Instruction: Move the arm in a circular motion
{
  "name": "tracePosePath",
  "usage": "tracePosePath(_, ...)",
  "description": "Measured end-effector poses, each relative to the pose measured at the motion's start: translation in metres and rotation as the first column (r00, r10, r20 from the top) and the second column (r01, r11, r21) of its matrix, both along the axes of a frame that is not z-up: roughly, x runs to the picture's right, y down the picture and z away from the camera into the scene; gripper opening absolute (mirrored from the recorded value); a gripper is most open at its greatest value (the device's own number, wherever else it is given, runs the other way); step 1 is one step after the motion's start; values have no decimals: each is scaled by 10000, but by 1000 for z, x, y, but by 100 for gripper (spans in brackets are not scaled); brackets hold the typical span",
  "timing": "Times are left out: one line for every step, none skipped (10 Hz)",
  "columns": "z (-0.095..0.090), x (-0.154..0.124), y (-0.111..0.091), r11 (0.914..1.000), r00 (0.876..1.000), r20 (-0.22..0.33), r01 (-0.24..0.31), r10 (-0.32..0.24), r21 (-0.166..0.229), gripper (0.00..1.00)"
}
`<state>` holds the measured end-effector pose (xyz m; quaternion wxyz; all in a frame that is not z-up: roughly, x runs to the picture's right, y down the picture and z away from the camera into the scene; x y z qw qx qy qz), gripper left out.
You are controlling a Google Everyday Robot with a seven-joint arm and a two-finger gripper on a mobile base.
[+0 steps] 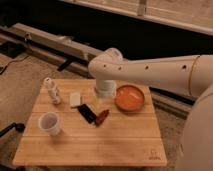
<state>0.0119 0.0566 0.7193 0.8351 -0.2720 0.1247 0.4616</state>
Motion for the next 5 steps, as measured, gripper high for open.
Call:
tracePosePath(15,22,-17,9989,9979,-441,-475,476,15,67)
tracePosePath(26,33,-28,9968,9943,-693,-804,804,35,67)
tracePosePath(39,49,-38,9930,9873,-1066,-1180,1175,18,67)
tracePosePath(52,65,-49,9869,9764,-1452,-1616,1601,21,67)
tracePosePath(62,77,-55,9800,9644,-1777,-1988,1960,24,67)
